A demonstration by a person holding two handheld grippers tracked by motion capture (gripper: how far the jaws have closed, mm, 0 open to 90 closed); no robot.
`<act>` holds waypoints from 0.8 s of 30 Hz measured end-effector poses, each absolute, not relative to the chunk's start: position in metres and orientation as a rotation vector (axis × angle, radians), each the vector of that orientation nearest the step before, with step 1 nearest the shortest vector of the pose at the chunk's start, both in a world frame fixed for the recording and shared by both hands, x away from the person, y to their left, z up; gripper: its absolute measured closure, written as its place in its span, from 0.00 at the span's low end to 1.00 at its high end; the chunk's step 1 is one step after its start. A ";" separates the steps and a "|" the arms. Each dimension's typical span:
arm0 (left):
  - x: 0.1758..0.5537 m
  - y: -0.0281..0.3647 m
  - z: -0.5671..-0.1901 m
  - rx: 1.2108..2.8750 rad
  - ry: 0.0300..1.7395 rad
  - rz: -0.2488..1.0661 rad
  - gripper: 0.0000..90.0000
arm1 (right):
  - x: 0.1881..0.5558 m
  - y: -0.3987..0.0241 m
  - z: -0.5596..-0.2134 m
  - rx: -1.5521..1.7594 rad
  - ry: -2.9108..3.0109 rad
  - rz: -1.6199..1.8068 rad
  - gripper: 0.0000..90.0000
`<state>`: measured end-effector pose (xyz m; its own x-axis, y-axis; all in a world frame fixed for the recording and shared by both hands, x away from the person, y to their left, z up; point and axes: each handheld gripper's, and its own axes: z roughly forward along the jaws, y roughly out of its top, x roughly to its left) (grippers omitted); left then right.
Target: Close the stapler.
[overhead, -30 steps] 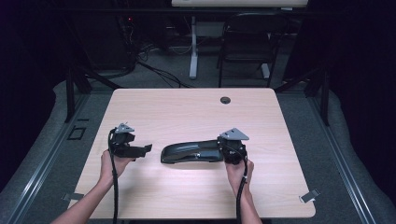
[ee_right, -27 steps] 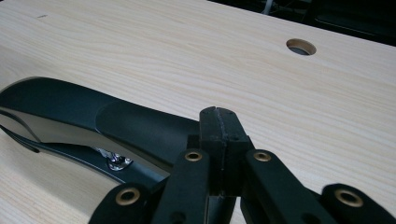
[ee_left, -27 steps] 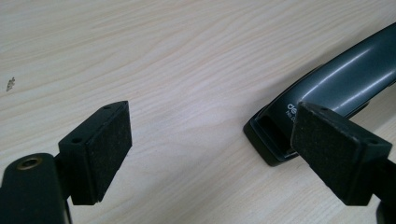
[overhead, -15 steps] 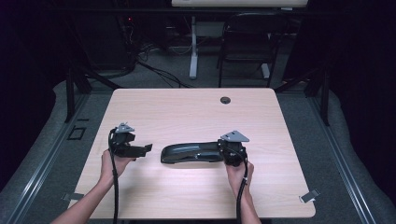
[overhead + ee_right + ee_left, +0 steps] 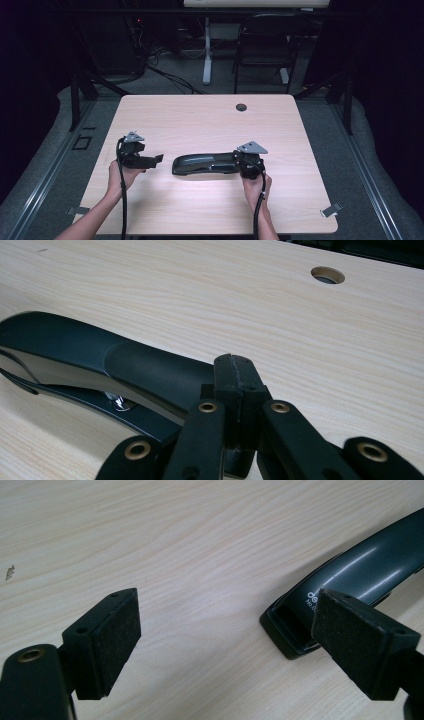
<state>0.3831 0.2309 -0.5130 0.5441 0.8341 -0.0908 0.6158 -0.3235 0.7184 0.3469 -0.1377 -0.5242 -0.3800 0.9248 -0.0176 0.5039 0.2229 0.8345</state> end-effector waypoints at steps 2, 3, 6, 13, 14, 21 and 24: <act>0.383 0.230 -0.513 2.058 1.166 0.384 0.14 | 0.347 -0.138 -0.524 1.311 1.978 1.048 1.00; 0.383 0.230 -0.513 2.058 1.165 0.384 0.14 | 0.347 -0.138 -0.524 1.311 1.978 1.048 1.00; 0.383 0.230 -0.513 2.058 1.165 0.384 0.14 | 0.348 -0.139 -0.524 1.311 1.982 1.051 1.00; 0.384 0.231 -0.513 2.060 1.168 0.379 0.14 | 0.347 -0.138 -0.510 1.287 1.978 1.082 1.00; 0.384 0.231 -0.513 2.055 1.167 0.385 0.14 | 0.348 -0.138 -0.506 1.280 1.981 1.084 1.00; 0.384 0.232 -0.513 2.050 1.174 0.380 0.14 | 0.350 -0.144 -0.499 1.282 2.015 1.072 0.95; 0.383 0.232 -0.513 2.052 1.168 0.381 0.13 | 0.350 -0.150 -0.495 1.283 2.018 1.067 0.89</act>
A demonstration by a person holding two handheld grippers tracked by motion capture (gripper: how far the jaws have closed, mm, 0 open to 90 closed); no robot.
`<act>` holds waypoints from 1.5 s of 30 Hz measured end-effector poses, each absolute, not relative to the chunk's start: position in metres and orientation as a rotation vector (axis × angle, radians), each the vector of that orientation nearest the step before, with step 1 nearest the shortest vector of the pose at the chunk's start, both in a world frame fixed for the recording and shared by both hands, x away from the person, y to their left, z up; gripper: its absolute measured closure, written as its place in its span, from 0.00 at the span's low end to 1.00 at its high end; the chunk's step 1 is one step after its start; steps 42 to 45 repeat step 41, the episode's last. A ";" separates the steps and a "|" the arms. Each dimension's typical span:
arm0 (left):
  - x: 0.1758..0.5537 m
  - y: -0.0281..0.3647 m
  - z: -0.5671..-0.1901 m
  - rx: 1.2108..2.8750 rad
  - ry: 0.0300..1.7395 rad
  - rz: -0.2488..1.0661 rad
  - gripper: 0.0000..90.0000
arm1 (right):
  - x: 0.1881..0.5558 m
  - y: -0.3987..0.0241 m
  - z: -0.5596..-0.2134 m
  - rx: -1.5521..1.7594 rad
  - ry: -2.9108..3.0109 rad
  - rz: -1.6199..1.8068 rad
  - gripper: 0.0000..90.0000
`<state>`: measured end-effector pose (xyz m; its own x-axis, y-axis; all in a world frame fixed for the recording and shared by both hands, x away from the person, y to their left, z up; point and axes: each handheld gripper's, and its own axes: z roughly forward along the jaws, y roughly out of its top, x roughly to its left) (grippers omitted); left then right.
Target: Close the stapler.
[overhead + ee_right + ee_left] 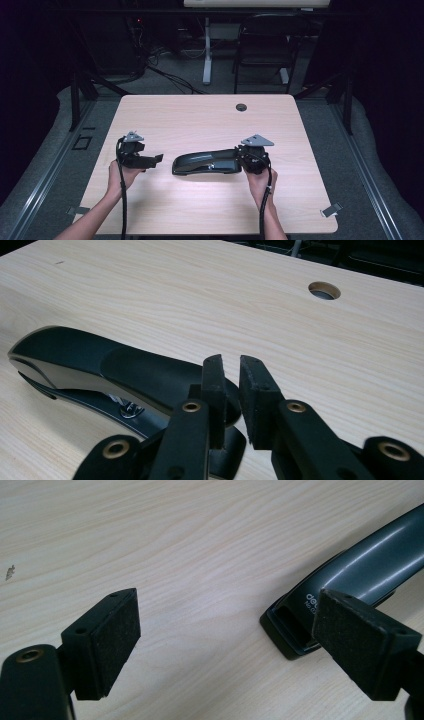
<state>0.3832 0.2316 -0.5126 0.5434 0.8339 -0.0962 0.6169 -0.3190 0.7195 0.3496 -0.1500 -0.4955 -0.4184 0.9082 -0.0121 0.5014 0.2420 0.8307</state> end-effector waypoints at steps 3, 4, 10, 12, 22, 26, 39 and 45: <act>0.383 0.232 -0.512 2.058 1.167 0.375 0.13 | 0.349 -0.157 -0.491 1.298 2.019 1.062 0.81; 0.383 0.232 -0.512 2.057 1.168 0.375 0.13 | 0.349 -0.159 -0.490 1.307 2.018 1.055 0.77; 0.383 0.232 -0.513 2.057 1.172 0.375 0.12 | 0.353 -0.182 -0.478 1.388 2.033 1.018 0.58; 0.383 0.231 -0.513 2.056 1.175 0.373 0.12 | 0.358 -0.192 -0.476 1.450 2.023 1.042 0.52; 0.384 0.234 -0.515 2.072 1.187 0.354 0.09 | 0.352 -0.229 -0.484 1.618 2.096 0.928 0.24; 0.385 0.233 -0.515 2.083 1.181 0.343 0.08 | 0.344 -0.237 -0.496 1.663 2.136 0.868 0.20; 0.387 0.233 -0.521 2.099 1.203 0.316 0.04 | 0.332 -0.240 -0.531 1.733 2.203 0.794 0.14; 0.387 0.234 -0.521 2.097 1.207 0.318 0.04 | 0.333 -0.239 -0.532 1.733 2.203 0.788 0.13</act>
